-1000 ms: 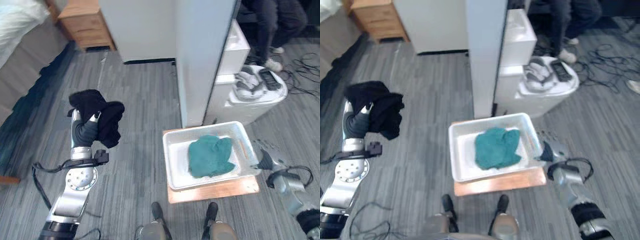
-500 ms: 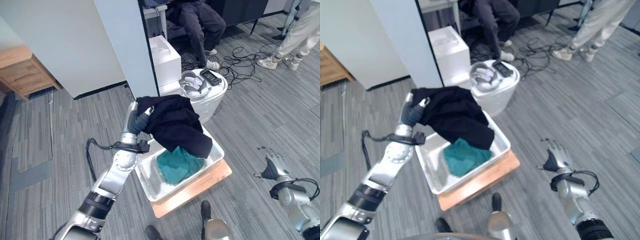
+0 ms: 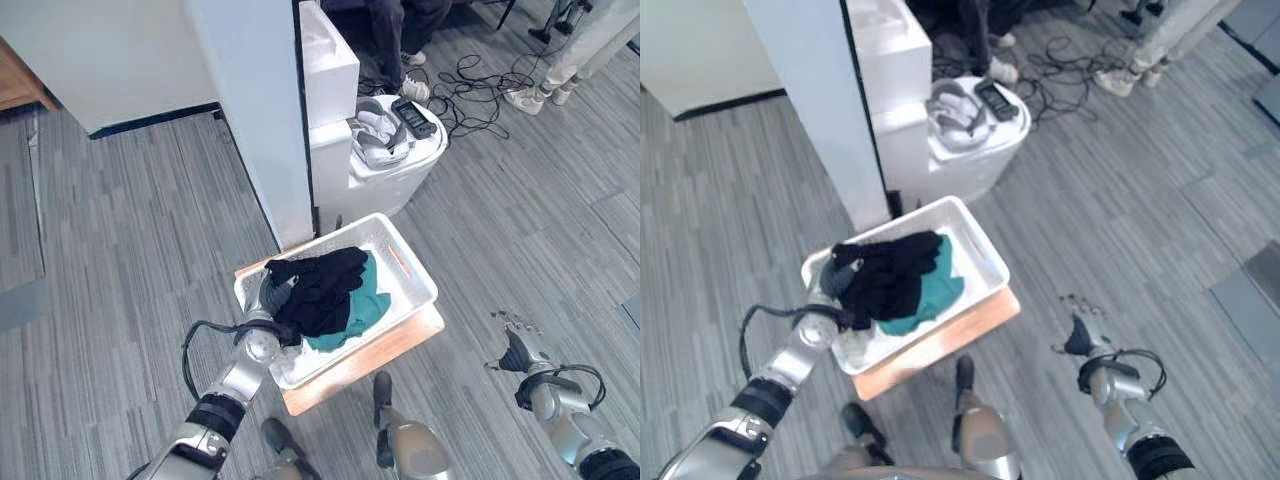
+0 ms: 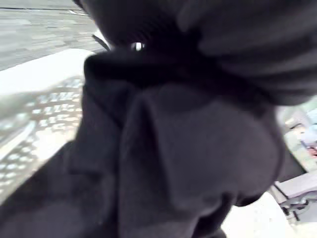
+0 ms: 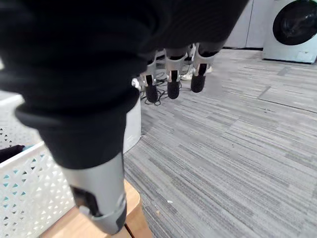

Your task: Tidy up the quilt and then pick up the clothes from the bed and put them into the laundry hamper.

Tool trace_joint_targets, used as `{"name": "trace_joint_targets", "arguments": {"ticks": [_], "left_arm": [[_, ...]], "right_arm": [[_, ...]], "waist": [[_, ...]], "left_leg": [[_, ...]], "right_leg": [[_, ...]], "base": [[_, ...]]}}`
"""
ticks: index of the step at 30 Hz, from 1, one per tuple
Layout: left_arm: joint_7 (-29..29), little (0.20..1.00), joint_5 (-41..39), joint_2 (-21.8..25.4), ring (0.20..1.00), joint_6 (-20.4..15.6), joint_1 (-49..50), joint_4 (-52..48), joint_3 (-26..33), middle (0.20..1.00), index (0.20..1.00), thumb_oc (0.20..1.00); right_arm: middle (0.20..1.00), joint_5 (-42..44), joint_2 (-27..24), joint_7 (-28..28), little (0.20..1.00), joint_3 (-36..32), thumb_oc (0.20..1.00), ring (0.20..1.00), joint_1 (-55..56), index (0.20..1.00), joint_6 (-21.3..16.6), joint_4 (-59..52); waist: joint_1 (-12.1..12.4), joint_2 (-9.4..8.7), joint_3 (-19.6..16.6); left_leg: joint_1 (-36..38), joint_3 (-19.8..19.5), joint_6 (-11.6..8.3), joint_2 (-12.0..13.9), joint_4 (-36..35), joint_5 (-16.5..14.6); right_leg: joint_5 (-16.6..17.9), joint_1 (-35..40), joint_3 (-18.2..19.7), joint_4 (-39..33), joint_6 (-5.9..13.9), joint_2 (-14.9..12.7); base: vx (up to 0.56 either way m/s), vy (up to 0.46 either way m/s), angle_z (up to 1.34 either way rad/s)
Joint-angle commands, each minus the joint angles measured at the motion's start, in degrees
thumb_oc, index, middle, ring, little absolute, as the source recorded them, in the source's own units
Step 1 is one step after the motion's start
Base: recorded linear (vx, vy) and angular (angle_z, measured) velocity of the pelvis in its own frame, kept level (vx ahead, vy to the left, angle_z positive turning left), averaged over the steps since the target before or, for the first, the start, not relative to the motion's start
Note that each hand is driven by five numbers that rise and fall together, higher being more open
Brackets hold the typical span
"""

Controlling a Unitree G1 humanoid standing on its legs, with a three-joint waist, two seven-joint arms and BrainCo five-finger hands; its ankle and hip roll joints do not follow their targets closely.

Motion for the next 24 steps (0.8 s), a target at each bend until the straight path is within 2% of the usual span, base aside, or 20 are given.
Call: {"name": "trace_joint_targets", "arguments": {"ticks": [1,5,7,8,9,11,13,14,15,17,18,22,24], "left_arm": [[0.8,1.0,-0.8,-0.1,1.0,-1.1,-9.9,0.5,1.3,1.0,1.0,1.0],[3.2,1.0,-3.4,0.0,1.0,-2.5,-7.2,-3.6,3.9,1.0,1.0,1.0],[4.5,1.0,-7.4,-0.1,1.0,-4.7,-2.1,-8.3,7.2,1.0,1.0,1.0],[4.4,1.0,-7.5,0.0,1.0,-4.6,-1.6,-8.6,7.3,1.0,1.0,1.0],[3.9,1.0,-9.2,0.1,1.0,-5.9,2.6,-10.8,9.4,1.0,1.0,1.0],[3.7,1.0,-10.4,0.6,1.0,-6.3,5.6,-11.3,11.2,1.0,1.0,1.0],[3.8,1.0,-12.4,0.5,1.0,-6.3,9.4,-9.6,13.9,1.0,1.0,1.0],[2.2,1.0,-14.6,0.4,1.0,-6.2,13.3,-7.4,16.4,1.0,1.0,1.0],[2.1,1.0,-14.7,0.5,1.0,-6.2,13.4,-7.4,16.5,1.0,1.0,1.0],[1.4,1.0,-15.9,0.2,1.0,-5.1,17.4,-0.5,19.2,1.0,1.0,1.0],[1.3,1.0,-16.0,0.3,1.0,-5.3,17.4,-0.2,19.2,1.0,1.0,1.0],[0.8,1.0,-17.8,-2.7,1.0,-2.6,20.9,20.0,22.0,1.0,1.0,1.0],[0.0,1.0,-15.7,-4.0,1.0,-1.7,21.7,29.5,20.5,1.0,1.0,1.0]], "right_arm": [[1.0,2.3,-1.8,-0.2,1.0,-2.2,1.0,1.0,-6.5,1.0,0.5,-0.5],[1.0,3.3,-0.6,0.8,1.0,-1.5,1.0,1.0,-4.4,1.0,-0.2,0.4],[1.0,5.8,1.3,1.7,1.0,-2.1,1.0,1.0,-2.7,1.0,-0.3,4.5],[1.0,5.9,1.3,1.7,1.0,-1.9,1.0,1.0,-2.7,1.0,-0.4,4.6],[1.0,7.0,3.1,2.2,1.0,-2.1,1.0,1.0,-2.0,1.0,-0.1,10.3],[1.0,7.5,4.3,2.4,1.0,-2.1,1.0,1.0,-1.7,1.0,-0.2,13.4],[1.0,9.3,6.8,2.8,1.0,-3.0,1.0,1.0,-1.4,1.0,0.3,20.6],[1.0,12.5,9.7,3.5,1.0,-4.9,1.0,1.0,-1.6,1.0,1.1,28.0],[1.0,12.6,9.8,3.4,1.0,-4.8,1.0,1.0,-1.8,1.0,1.0,28.3],[1.0,17.6,12.8,4.0,1.0,-8.5,1.0,1.0,-2.2,1.0,2.3,37.7],[1.0,17.8,12.9,3.9,1.0,-8.5,1.0,1.0,-2.4,1.0,2.1,38.1],[1.0,24.5,15.2,4.5,1.0,-12.5,1.0,1.0,-2.9,1.0,3.2,45.0],[1.0,26.7,16.2,5.1,1.0,-12.0,1.0,1.0,-3.3,1.0,2.8,46.1]], "waist": [[1.7,2.96,4.7],[3.0,3.19,3.0],[4.6,3.58,1.4],[4.5,3.53,1.4],[5.9,3.85,0.3],[6.5,3.9,-0.4],[7.8,4.22,-1.5],[8.9,4.5,-2.7],[8.8,4.43,-2.7],[10.1,4.6,-4.1],[10.0,4.52,-4.1],[11.3,4.46,-5.6],[11.6,4.22,-6.1]], "left_leg": [[5.9,1.5,-3.88,3.3,0.1,-6.4],[7.4,0.6,-4.01,3.4,0.1,-6.9],[8.9,-0.6,-3.9,3.3,0.1,-7.3],[9.0,-0.6,-3.92,3.4,0.1,-7.3],[9.9,-1.3,-3.85,3.2,0.1,-7.4],[10.5,-1.8,-3.87,3.2,0.1,-7.5],[11.1,-2.5,-3.84,3.1,0.1,-7.6],[11.9,-3.1,-3.84,2.9,0.1,-7.7],[11.9,-3.1,-3.85,2.9,0.1,-7.7],[12.5,-4.1,-3.79,2.8,0.1,-7.9],[12.5,-4.2,-3.79,2.8,0.1,-7.9],[13.2,-5.3,-3.56,2.3,0.1,-8.3],[13.5,-5.8,-3.34,1.9,0.1,-8.7]], "right_leg": [[-9.1,3.1,-3.2,0.3,7.57,-4.3],[-9.9,5.4,-4.5,0.3,6.93,-3.9],[-10.8,7.8,-5.4,0.3,6.23,-3.5],[-10.9,8.0,-5.5,0.3,6.23,-3.5],[-11.6,9.8,-6.1,0.3,5.82,-3.3],[-12.0,10.8,-6.6,0.3,5.64,-3.1],[-12.5,12.2,-7.4,0.3,5.42,-2.8],[-12.8,13.4,-8.1,0.3,5.3,-2.8],[-12.8,13.5,-8.2,0.3,5.31,-2.8],[-13.0,14.8,-9.2,0.3,5.23,-2.7],[-13.0,14.9,-9.3,0.3,5.25,-2.8],[-13.0,16.3,-10.3,0.3,5.4,-2.9],[-12.8,16.8,-10.5,0.3,5.44,-3.1]], "base": [[0.0,0.0,0.0],[0.05,-0.027,0.0],[0.09,-0.038,0.13],[0.1,-0.031,0.25],[0.06,-0.016,0.25],[0.07,-0.019,0.18],[0.06,-0.001,0.34],[0.04,0.013,0.52],[0.03,0.023,0.41],[0.04,0.025,0.21],[0.03,0.035,0.35],[0.01,0.054,0.24],[0.0,0.09,-0.01]]}}
